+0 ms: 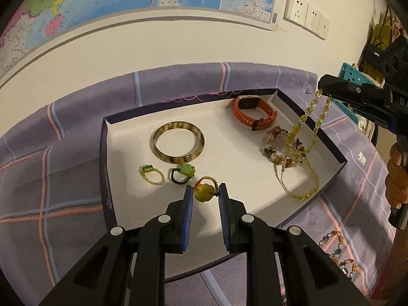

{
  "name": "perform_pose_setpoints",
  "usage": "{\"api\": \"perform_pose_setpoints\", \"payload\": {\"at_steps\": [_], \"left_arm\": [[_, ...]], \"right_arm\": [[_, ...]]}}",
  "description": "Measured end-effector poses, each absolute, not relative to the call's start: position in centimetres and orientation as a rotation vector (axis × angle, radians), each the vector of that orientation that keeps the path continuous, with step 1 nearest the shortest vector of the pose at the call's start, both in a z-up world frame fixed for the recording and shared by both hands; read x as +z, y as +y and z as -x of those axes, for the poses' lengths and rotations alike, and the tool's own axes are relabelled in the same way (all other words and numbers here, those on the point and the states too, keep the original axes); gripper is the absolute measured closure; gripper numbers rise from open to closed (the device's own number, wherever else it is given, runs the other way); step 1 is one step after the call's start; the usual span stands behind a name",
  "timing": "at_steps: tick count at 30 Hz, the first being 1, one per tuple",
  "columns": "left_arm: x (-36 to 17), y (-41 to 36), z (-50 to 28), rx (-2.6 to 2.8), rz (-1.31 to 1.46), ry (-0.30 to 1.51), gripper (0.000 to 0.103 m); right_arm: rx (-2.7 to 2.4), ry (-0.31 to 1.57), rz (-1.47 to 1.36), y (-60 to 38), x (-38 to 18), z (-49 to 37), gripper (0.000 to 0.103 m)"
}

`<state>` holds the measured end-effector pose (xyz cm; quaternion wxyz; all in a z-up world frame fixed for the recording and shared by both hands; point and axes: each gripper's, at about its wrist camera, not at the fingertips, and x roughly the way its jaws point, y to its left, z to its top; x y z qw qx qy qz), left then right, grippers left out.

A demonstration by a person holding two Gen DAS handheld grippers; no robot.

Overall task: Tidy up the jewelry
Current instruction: 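Lower the necklace into the tray with the right tool while the left tool holds the ring above it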

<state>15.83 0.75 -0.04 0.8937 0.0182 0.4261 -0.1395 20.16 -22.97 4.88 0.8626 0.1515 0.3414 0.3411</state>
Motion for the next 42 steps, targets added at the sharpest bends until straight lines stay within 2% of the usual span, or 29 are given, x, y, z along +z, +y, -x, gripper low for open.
{"api": "perform_pose_setpoints", "payload": {"at_steps": [42], "left_arm": [[-1.6,0.6,-17.0,-0.229,-0.049,0.916,0.085]], "right_arm": [[0.666,0.821,-0.29,-22.1,0.3,-21.9,0.097]]}}
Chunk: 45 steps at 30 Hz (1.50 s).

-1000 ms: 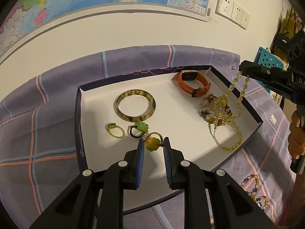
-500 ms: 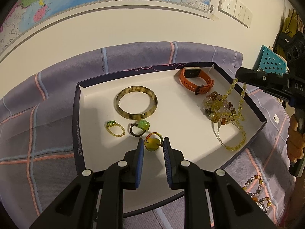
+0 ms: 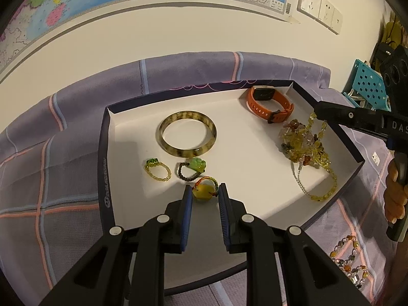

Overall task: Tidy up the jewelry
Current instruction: 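Lower the necklace into the tray with the right tool while the left tool holds the ring above it, then open the left tool to drop the yellow ring while the right tool releases the necklace, then move both tools down to the jewelry lying on the bed cover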

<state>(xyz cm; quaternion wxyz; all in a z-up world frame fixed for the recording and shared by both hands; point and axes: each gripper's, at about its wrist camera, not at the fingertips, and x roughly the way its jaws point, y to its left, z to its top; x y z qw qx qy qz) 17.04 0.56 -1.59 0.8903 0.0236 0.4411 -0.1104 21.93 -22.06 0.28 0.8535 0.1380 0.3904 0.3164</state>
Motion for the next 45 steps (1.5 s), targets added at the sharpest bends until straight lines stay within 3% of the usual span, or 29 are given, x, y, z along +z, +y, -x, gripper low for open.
{"api": "perform_pose_setpoints", "payload": {"at_steps": [14,17,19,22,23,24,27,29,33,45], "left_arm": [[-1.6,0.4,-17.1,-0.205,-0.065,0.902,0.083],[-1.6,0.3,-17.1,-0.195,-0.069,0.899,0.063],[-1.7,0.4,-17.0,-0.187,-0.077,0.896,0.062],[-1.6,0.5,-16.8,-0.18,-0.073,0.888,0.061],[-1.5,0.6,-16.7,-0.181,-0.073,0.881,0.061],[-1.4,0.6,-16.6,-0.182,-0.072,0.876,0.056],[-0.7,0.9,-16.0,-0.173,-0.062,0.844,0.046],[0.0,1.2,-15.5,-0.172,-0.051,0.824,0.043],[1.4,1.6,-14.1,-0.181,-0.034,0.778,0.032],[1.0,2.2,-7.3,-0.269,-0.049,0.757,0.031]], "right_arm": [[0.638,0.854,-0.263,-21.5,-1.0,-22.3,0.095],[0.629,0.861,-0.258,-21.5,-1.2,-22.3,0.094],[0.622,0.865,-0.258,-21.5,-1.3,-22.3,0.092],[0.617,0.86,-0.258,-21.7,-1.2,-22.1,0.077],[0.615,0.855,-0.258,-21.7,-1.1,-22.0,0.076],[0.614,0.85,-0.255,-21.8,-0.9,-21.9,0.074],[0.604,0.826,-0.258,-22.2,-0.3,-21.2,0.052],[0.603,0.81,-0.245,-22.4,0.2,-20.5,0.049],[0.616,0.774,-0.229,-22.9,1.1,-18.5,0.019],[0.664,0.818,-0.006,-21.7,-1.0,-8.8,0.019]]}}
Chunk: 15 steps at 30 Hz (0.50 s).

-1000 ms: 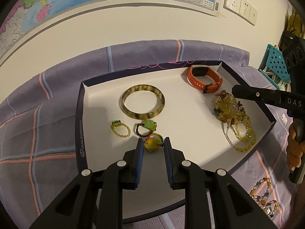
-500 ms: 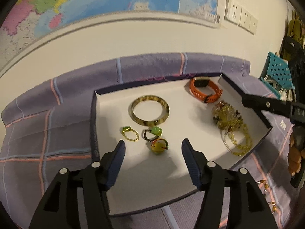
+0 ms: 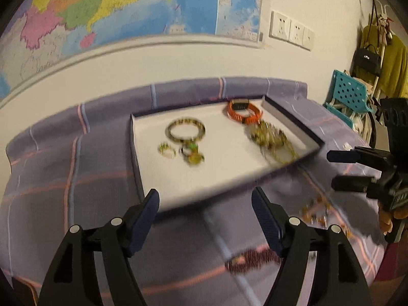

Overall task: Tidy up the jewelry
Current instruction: 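Move both tools down to the jewelry lying on the bed cover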

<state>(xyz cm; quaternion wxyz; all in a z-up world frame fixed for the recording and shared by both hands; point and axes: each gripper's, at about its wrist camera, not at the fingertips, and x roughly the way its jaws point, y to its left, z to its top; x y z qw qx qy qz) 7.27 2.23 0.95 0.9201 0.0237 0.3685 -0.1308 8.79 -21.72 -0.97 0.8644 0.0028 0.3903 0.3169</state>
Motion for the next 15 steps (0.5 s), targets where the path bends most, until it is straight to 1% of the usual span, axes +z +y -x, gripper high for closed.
{"api": "perform_pose_setpoints", "payload": {"at_steps": [4,5,6,7,10,12,14,15], "left_arm": [[-0.6,2.5,-5.8,-0.276,-0.056,0.804,0.031],[-0.8,2.6,-5.5,-0.279,-0.052,0.812,0.031],[-1.0,2.7,-5.2,-0.28,-0.05,0.816,0.029],[-1.2,2.8,-5.0,-0.278,-0.042,0.818,0.028],[-1.5,3.1,-4.4,-0.284,-0.016,0.827,0.028],[-1.6,3.0,-4.2,-0.284,-0.016,0.828,0.028],[-1.6,3.0,-3.9,-0.285,-0.014,0.828,0.028],[-1.6,3.0,-3.9,-0.286,-0.013,0.827,0.028]], "right_arm": [[0.664,0.865,0.069,-20.6,-2.7,-6.7,0.02],[0.66,0.872,0.087,-20.2,-3.0,-6.3,0.018],[0.667,0.882,0.099,-19.8,-3.3,-5.9,0.013],[0.677,0.892,0.125,-19.2,-3.6,-5.4,0.011],[0.649,0.877,0.257,-17.4,-4.3,-4.3,0.008],[0.624,0.872,0.32,-16.4,-4.5,-3.9,0.009],[0.627,0.871,0.316,-16.3,-4.6,-3.9,0.012],[0.622,0.868,0.315,-16.4,-4.5,-3.9,0.017]]}}
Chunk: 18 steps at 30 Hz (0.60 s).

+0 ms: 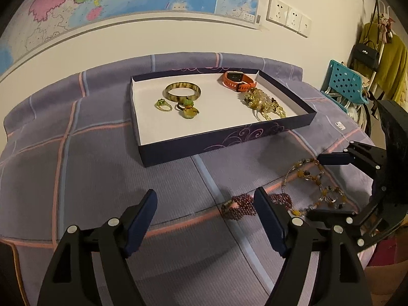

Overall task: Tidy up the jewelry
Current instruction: 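Move both tools down to the jewelry lying on the bed cover, then grasp the multicolor bead necklace with the right tool while the left tool grasps the maroon beaded bracelet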

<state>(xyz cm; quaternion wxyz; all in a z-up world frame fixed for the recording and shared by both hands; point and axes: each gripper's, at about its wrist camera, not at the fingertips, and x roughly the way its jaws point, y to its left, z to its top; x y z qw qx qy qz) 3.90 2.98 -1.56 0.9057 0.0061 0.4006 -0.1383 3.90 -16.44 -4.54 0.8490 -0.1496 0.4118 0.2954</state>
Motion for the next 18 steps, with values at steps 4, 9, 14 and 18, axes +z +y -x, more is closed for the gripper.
{"api": "perform_pose_setpoints", "payload": {"at_steps": [4,9,14,18], "left_arm": [[-1.5,3.0,-3.6,-0.292,-0.012,0.826,0.028],[-1.5,2.1,-3.0,-0.338,-0.038,0.827,0.028],[-1.8,0.5,-2.8,-0.385,-0.082,0.842,0.021],[-2.4,-1.0,-3.1,-0.428,-0.111,0.871,0.02]], "right_arm": [[0.583,0.853,0.286,-17.5,-4.0,-4.1,0.061],[0.549,0.873,0.146,-20.3,-3.6,-5.9,0.091],[0.561,0.88,0.053,-21.2,-3.6,-6.4,0.092],[0.562,0.88,0.022,-21.5,-3.6,-6.5,0.092]]}}
